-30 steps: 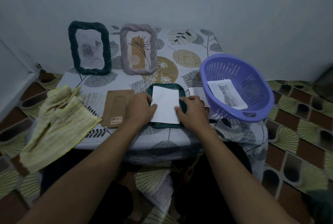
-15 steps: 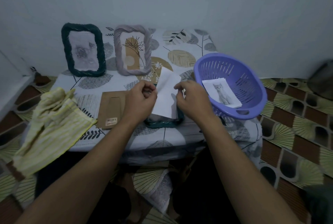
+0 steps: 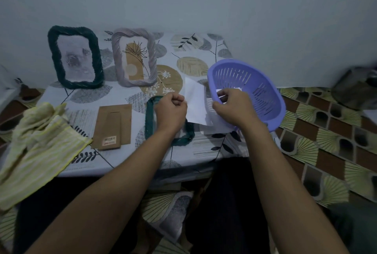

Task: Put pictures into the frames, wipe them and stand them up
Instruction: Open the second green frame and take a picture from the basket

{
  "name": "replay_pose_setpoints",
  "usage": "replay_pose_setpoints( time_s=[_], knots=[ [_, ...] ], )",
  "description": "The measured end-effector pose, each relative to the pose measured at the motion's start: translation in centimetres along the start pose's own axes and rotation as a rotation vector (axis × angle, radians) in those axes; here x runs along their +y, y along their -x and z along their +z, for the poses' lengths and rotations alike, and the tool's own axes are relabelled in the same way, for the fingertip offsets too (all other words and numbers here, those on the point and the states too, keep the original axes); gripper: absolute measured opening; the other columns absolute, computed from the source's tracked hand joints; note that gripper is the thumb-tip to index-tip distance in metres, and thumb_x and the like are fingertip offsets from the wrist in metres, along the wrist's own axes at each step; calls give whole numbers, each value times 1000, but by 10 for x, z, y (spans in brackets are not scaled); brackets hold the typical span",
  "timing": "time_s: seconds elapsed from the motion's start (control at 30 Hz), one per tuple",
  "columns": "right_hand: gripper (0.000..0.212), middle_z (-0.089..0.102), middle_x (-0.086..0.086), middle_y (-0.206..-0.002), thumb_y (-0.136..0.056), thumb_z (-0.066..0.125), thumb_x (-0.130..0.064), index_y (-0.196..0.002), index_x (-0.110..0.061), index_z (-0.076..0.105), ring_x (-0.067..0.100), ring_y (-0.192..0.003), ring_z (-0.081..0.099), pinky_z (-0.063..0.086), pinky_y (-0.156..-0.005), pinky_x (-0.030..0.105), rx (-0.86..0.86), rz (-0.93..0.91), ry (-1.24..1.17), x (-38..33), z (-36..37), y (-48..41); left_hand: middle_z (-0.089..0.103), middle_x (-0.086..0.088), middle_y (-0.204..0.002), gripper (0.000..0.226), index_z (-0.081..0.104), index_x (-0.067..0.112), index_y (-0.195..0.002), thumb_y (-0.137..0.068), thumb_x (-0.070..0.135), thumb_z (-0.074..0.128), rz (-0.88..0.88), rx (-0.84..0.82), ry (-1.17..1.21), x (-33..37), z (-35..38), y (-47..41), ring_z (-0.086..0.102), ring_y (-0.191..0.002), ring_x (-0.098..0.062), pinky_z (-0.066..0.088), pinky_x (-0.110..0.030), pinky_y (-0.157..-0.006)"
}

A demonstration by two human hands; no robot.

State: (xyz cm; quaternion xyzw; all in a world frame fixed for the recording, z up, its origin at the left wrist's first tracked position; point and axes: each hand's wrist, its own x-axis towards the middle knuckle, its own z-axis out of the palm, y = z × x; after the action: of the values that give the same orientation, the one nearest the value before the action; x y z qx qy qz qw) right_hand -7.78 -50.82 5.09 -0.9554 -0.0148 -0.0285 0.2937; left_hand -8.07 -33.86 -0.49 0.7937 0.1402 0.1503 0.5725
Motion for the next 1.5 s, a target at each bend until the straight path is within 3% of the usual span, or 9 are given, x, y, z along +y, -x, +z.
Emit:
replay_pose_setpoints(
  time_s=[0.2, 0.33, 0.57, 0.8, 0.93, 1.03, 1.2, 1.33, 1.5],
  knots=[
    [25, 69, 3, -98, -91, 64, -24, -110, -10, 70, 27, -101, 64, 47, -82, 31, 114, -11, -68, 1, -16, -6, 60, 7, -72, 7, 64, 16, -85, -88, 13, 69, -92, -81, 1, -3, 31, 4, 58, -68, -8, 46, -23, -69],
    [28, 72, 6, -105, -93, 65, -27, -114, -9, 70, 25, -102, 65, 48, -84, 31, 84, -28, -85, 0, -17, -6, 67, -3, -72, 10, 66, 13, -80, -86, 14, 73, -153, -105, 42, 0, 47, 7, 69, -72, -24, 58, -32, -68],
    [40, 72, 7, -118, -94, 67, -33, -128, -11, 65, 21, -111, 64, 39, -84, 20, -26, -19, -106, -1, -8, -8, 73, -20, -78, 14, 70, -6, -80, -85, 5, 76, -245, -140, 107, 6, 52, 9, 73, -66, -29, 62, -35, -57],
    [43, 71, 7, -118, -93, 68, -35, -129, -11, 64, 21, -109, 64, 42, -83, 22, -76, -21, -81, -1, 1, -7, 71, -3, -62, 17, 73, 15, -68, -84, 21, 74, -55, -141, -94, -3, 38, -2, 70, -59, -24, 61, -41, -63],
    [39, 70, 4, -111, -96, 63, -39, -124, -11, 66, 19, -104, 63, 46, -85, 28, -116, 4, -125, -1, 5, -7, 72, -7, -64, 20, 73, 8, -76, -91, 22, 70, -30, -167, -5, 5, 29, 2, 71, -57, -19, 61, -45, -59],
    [41, 71, 15, -100, -101, 48, -35, -100, 0, 69, 28, -92, 63, 47, -77, 34, -116, 68, -186, 2, 3, -15, 72, -11, -68, 28, 73, 8, -73, -95, 21, 63, -61, -186, 116, 12, 27, 7, 73, -60, -21, 62, -43, -59],
    [22, 71, 18, -105, -94, 51, -13, -99, -4, 70, 37, -96, 66, 56, -86, 44, -102, 193, -57, 19, -5, -42, 73, -10, -75, 25, 71, 10, -84, -97, 28, 60, -199, -267, 267, 23, 31, 10, 72, -62, -27, 62, -37, -64],
    [22, 66, 15, -108, -89, 59, -13, -107, -8, 71, 31, -94, 59, 51, -89, 35, -179, 224, 218, 34, 3, -52, 71, -15, -74, 21, 68, 4, -96, -97, 24, 62, -275, -391, 357, 28, 30, 12, 69, -59, -24, 59, -32, -60],
    [19, 52, 7, -75, -84, 67, -22, -95, -7, 62, 32, -82, 53, 47, -75, 36, -250, 240, 363, 43, 16, -58, 69, -16, -72, 15, 64, -1, -94, -95, 14, 66, -279, -438, 387, 28, 28, 15, 67, -56, -21, 58, -28, -56]
  ],
)
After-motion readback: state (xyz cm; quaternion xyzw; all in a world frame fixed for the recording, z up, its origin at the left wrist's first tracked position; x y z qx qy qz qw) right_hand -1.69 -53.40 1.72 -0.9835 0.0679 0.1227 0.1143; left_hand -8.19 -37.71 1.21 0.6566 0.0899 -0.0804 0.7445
